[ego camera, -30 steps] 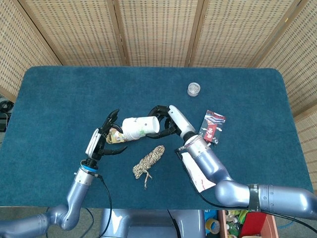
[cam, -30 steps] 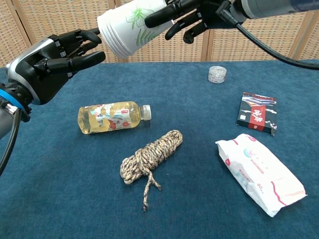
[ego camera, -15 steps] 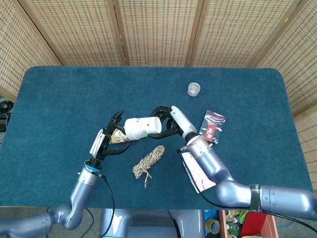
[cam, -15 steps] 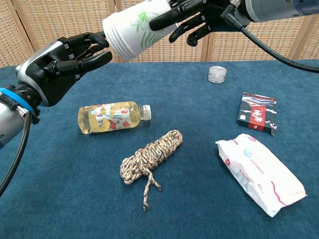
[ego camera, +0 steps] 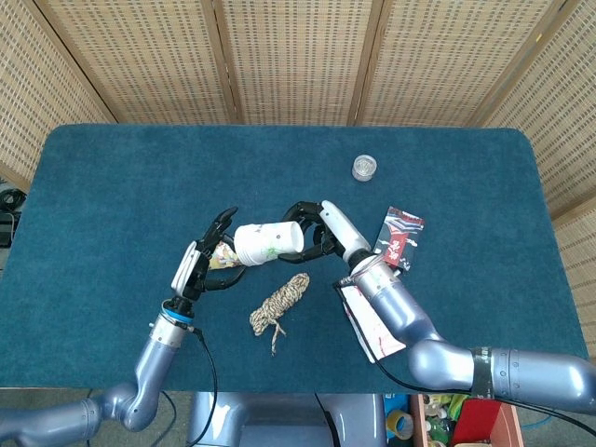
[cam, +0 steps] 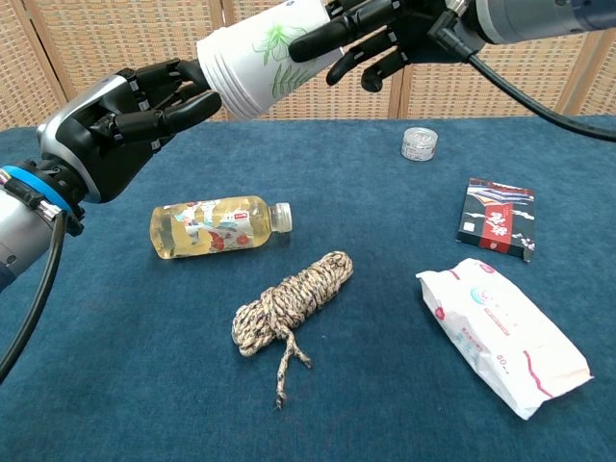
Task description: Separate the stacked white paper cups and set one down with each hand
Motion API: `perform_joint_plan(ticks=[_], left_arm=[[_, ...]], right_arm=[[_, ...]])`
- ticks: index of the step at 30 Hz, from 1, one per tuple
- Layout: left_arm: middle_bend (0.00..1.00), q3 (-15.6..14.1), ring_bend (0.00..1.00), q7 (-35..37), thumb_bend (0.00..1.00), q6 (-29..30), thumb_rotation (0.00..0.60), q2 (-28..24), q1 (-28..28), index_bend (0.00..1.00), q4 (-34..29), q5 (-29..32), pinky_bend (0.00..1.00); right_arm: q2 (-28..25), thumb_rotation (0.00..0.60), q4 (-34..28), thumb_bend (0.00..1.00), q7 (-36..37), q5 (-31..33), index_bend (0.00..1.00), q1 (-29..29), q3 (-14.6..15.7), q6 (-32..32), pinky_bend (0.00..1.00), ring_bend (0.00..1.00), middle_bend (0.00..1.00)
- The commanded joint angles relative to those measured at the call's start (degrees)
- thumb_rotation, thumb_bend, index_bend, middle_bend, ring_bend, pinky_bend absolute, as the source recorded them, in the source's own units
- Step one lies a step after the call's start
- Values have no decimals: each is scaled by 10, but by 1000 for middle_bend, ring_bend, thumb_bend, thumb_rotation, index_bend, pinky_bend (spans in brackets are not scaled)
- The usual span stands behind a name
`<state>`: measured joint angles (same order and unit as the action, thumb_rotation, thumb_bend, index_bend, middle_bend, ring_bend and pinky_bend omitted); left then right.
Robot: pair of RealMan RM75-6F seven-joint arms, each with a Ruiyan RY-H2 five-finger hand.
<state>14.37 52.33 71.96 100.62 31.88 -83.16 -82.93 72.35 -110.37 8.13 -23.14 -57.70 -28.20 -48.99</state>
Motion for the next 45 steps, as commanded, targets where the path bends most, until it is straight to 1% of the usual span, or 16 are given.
perform_joint_plan(ticks=[1,11,19,29,39,45], left_arm=[[97,-2,0,0,320,0,600,1,1,554,1,-1,0],[97,4,0,3,321,-7,600,1,10,558,0,0,0],[98,0,0,2,321,-12,600,0,15,561,-5,-3,0],[103,0,0,6,321,-17,600,10,20,587,-3,2,0],[109,-4,0,24,353,-25,600,11,28,635,1,-6,0],[111,-2,0,28,362,-27,600,13,32,642,5,-5,0]], right_arm=[[-1,600,-1,271,0,0,730,0,1,0,767,525,642],[-3,600,-3,271,2,-1,730,1,5,3,766,525,642],[-6,600,-6,272,5,-2,730,2,6,3,767,525,642],[-7,600,-8,272,3,-4,730,1,10,3,766,525,642],[-8,600,-9,272,5,-5,730,1,12,6,766,525,642],[-8,600,-7,271,8,-6,730,3,14,9,766,525,642]])
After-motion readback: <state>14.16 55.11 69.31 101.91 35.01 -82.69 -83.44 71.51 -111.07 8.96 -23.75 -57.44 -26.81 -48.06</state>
